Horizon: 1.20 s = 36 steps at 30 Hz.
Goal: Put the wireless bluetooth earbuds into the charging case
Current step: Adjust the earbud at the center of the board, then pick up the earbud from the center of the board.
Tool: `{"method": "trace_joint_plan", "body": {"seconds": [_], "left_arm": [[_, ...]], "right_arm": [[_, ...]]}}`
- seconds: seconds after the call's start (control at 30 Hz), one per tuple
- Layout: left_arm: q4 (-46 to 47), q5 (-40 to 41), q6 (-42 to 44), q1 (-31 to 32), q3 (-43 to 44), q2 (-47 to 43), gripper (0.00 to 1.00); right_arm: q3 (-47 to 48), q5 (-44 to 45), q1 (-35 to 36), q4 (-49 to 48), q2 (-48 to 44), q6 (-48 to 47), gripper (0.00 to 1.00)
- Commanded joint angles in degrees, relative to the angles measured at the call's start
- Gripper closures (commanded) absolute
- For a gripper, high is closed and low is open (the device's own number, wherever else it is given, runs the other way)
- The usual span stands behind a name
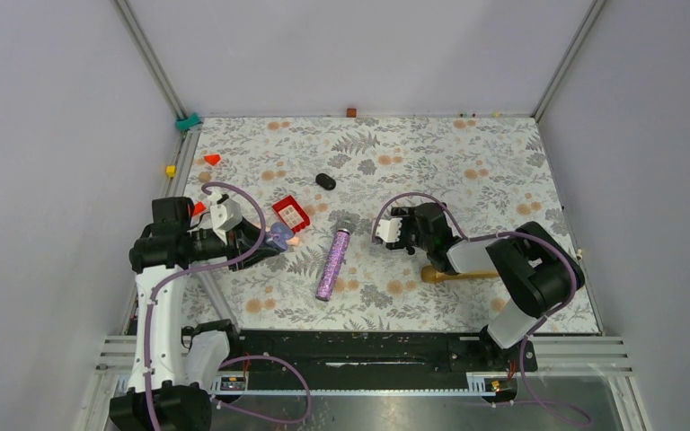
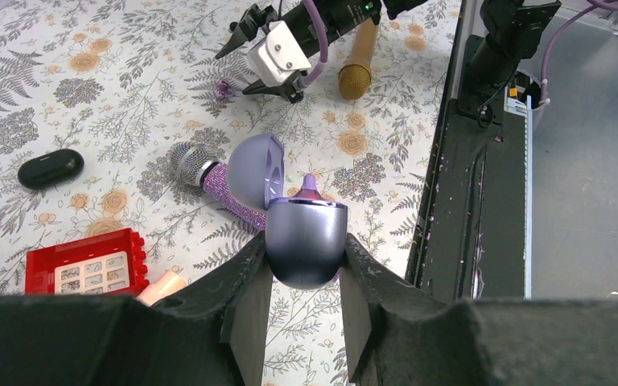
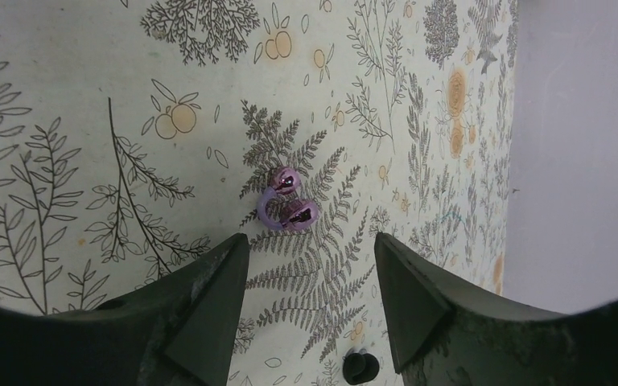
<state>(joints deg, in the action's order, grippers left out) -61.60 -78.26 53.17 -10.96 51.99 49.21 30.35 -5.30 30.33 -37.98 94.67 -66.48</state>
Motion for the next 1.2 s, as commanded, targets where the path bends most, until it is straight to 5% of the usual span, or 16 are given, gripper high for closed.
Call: {"method": "trace_joint_plan", "body": {"seconds": [0.0,0.4,0.73,1.17], "left_arm": [[1.0,-3.2,1.4,-0.4,0.4,-0.4,1.0],[-0.7,-2.6,3.3,-0.4,0.9,1.5,0.99],[-30.5,-2.6,35.2,-0.8,8.6,14.6,0.99],[-30.7,-2.4,36.0,-0.9,8.4,15.2,1.0]], "right_arm": [[0.1,-4.1,-1.6,0.3,-0.1,-4.4,0.33],[3.3,-1.4,-2.1,4.0,-1.6,-1.1,0.33],[3.7,-0.9,-2.2,5.4,-3.4,0.4,0.33],[3.0,-1.8,-2.2,6.5,-4.6,0.9,0.33]]}}
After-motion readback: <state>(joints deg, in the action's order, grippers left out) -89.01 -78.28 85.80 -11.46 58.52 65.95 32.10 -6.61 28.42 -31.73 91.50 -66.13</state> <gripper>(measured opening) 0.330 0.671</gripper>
